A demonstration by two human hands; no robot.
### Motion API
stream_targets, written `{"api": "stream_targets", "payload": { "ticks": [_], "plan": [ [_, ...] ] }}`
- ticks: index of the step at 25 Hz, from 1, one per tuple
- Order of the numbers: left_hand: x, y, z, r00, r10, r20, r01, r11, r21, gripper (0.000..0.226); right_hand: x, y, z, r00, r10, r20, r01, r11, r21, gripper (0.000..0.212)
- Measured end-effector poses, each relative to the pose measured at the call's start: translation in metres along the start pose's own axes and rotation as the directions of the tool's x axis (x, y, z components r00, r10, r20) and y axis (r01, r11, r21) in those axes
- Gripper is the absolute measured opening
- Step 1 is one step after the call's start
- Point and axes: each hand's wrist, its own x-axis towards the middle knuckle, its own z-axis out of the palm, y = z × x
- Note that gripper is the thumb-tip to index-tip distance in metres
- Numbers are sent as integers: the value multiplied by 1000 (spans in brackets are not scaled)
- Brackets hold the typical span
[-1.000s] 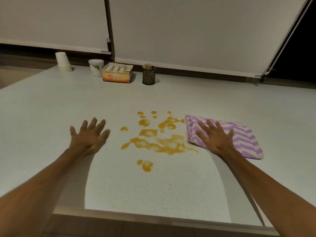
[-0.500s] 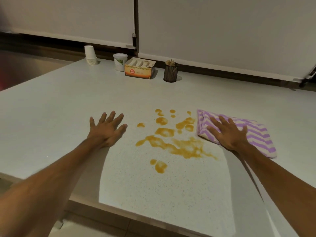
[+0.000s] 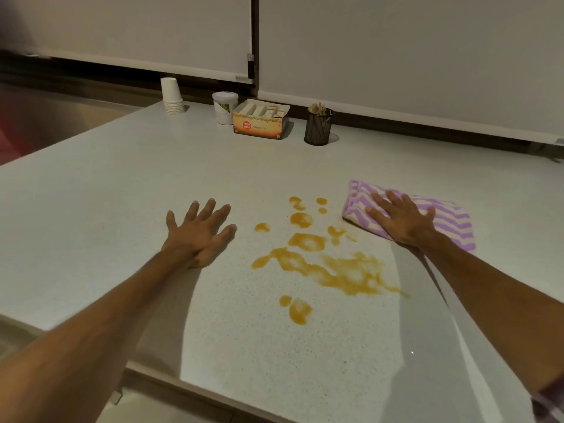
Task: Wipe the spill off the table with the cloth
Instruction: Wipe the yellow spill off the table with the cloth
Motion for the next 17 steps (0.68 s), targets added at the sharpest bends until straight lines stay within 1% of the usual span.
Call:
{"api": "stream_targets", "payload": {
  "ticks": [2,3,4,6,8,9,11,13,14,15,17],
  "plan": [
    [0,0,0,1000,0,-2,0,1000,-5,71,20,-32,1,999,44,-6,-44,999,30,75],
    [0,1,-1,1000,3,-3,-3,1000,-6,71,28,-54,3,1000,29,-6,-29,999,32,73],
    [0,2,-1,1000,4,-2,-4,1000,-8,70,33,-74,5,1000,-18,2,18,1000,20,71],
    [-1,3,-1,1000,2,0,-2,1000,-8,71,40,-97,9,987,-159,35,160,987,-10,72],
    [-2,4,-1,1000,-3,-2,3,1000,-5,71,45,-95,12,963,-265,49,266,964,-14,79],
    [-2,3,-1,1000,-5,-2,5,1000,-9,71,50,-89,12,959,-280,39,281,959,-17,82],
    [-2,3,0,1000,2,-5,-2,1000,-12,71,61,-88,9,977,-213,19,213,977,-12,80],
    [-2,5,1,1000,11,-11,-11,1000,-12,70,72,-115,5,992,-126,30,126,992,-3,74],
    [-2,5,0,1000,16,-10,-17,1000,-11,70,74,-139,5,992,-124,38,124,992,5,72],
    [-2,6,-1,1000,22,-8,-23,1000,-14,70,72,-164,7,987,-155,42,155,988,5,71],
    [-3,7,-2,1000,27,-1,-27,999,-18,70,60,-202,15,957,-284,53,285,959,-10,73]
  ]
}}
